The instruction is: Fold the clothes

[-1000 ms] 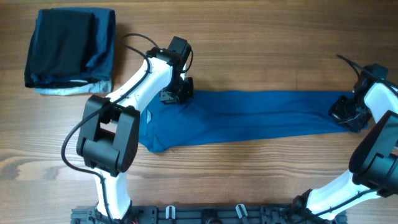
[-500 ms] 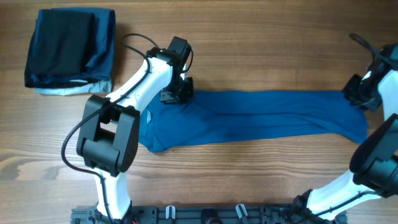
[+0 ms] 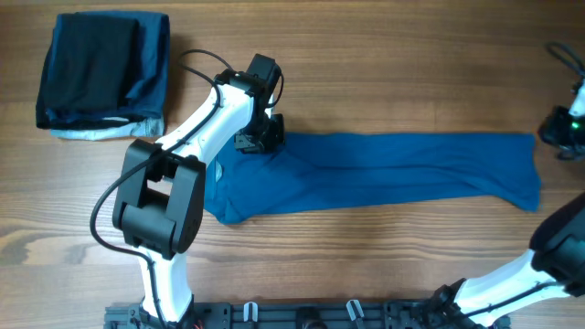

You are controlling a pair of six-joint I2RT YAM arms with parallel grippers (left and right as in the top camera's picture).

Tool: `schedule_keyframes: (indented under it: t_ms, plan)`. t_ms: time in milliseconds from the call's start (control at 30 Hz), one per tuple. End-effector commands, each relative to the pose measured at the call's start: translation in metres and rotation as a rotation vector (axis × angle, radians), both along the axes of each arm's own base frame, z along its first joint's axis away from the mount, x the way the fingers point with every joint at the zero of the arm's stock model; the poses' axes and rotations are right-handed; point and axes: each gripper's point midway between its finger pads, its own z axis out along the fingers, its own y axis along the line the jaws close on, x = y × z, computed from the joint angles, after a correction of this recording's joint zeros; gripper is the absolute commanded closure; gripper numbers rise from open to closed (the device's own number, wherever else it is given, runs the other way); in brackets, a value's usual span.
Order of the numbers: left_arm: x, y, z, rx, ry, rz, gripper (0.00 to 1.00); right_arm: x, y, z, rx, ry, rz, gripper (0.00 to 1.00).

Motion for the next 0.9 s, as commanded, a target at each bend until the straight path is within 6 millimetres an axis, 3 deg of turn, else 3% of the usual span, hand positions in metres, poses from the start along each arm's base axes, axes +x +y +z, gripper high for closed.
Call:
schedule_keyframes:
  t_ms: [0,100,167,333,567,867]
  plan:
    - [0.000,0.006,-0.002,0.030,-0.005,-0.006,0.87,0.006,0.002,-0.024,0.185,-0.152,0.143,0.66]
    - [0.000,0.008,-0.002,0.040,-0.008,-0.005,0.87,0.010,0.004,-0.040,0.241,-0.199,0.191,0.66]
    - [0.000,0.008,-0.002,0.040,-0.008,-0.005,0.87,0.016,0.012,-0.043,0.256,-0.237,0.251,0.66]
    - [0.000,0.008,-0.002,0.040,-0.008,-0.005,0.86,0.024,0.008,-0.047,0.199,-0.248,0.294,0.66]
    - [0.000,0.008,-0.002,0.041,-0.006,-0.005,0.85,0.015,0.005,-0.065,0.181,-0.182,0.304,0.67]
    - [0.000,0.009,-0.003,0.048,-0.008,-0.005,0.85,0.007,0.009,-0.072,0.211,-0.133,0.272,0.66]
